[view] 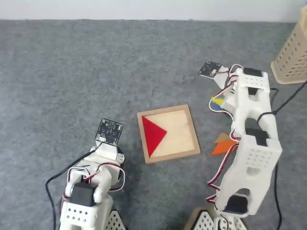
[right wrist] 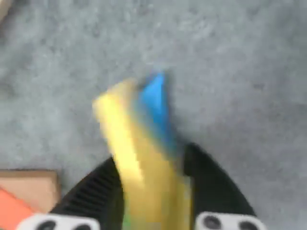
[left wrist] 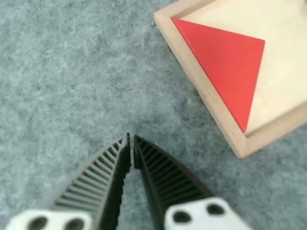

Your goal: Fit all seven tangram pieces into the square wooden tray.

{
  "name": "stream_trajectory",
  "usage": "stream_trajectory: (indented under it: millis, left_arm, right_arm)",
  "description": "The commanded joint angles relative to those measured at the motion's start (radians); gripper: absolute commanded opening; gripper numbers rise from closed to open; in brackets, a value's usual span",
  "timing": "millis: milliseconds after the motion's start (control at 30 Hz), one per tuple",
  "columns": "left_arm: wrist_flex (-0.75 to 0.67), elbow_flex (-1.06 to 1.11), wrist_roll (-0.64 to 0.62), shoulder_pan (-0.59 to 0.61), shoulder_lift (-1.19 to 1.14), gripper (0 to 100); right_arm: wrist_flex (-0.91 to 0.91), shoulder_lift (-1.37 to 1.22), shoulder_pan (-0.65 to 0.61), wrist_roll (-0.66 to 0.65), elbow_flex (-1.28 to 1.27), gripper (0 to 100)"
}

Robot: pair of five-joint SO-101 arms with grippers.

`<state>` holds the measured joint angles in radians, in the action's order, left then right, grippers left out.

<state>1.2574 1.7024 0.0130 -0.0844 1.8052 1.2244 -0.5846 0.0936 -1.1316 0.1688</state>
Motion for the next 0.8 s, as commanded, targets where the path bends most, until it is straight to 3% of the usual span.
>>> stream_trajectory:
  millis: [0,233,367,500,767]
  left_arm:
    - [0.006,-0.018,-0.009,0.006,0.02,1]
    - [0.006,-0.018,-0.009,0.006,0.02,1]
    - [0.006,-0.018,-0.009,0.006,0.02,1]
    - [0.006,-0.018,-0.009,0.006,0.02,1]
    - [0.006,-0.018,-0.009,0.006,0.02,1]
  right_arm:
    - [0.07,0.081,0.019,-0.009,0.021,10.2]
    - [0.173,0.245,0.012,0.043,0.021,9.9]
    - [0.176,0.338,0.002,0.164,0.021,1.0]
    - [0.231,0.421,-0.073,0.319,0.02,0.6]
    - [0.266,0.582,-0.22,0.463,0.017,0.6]
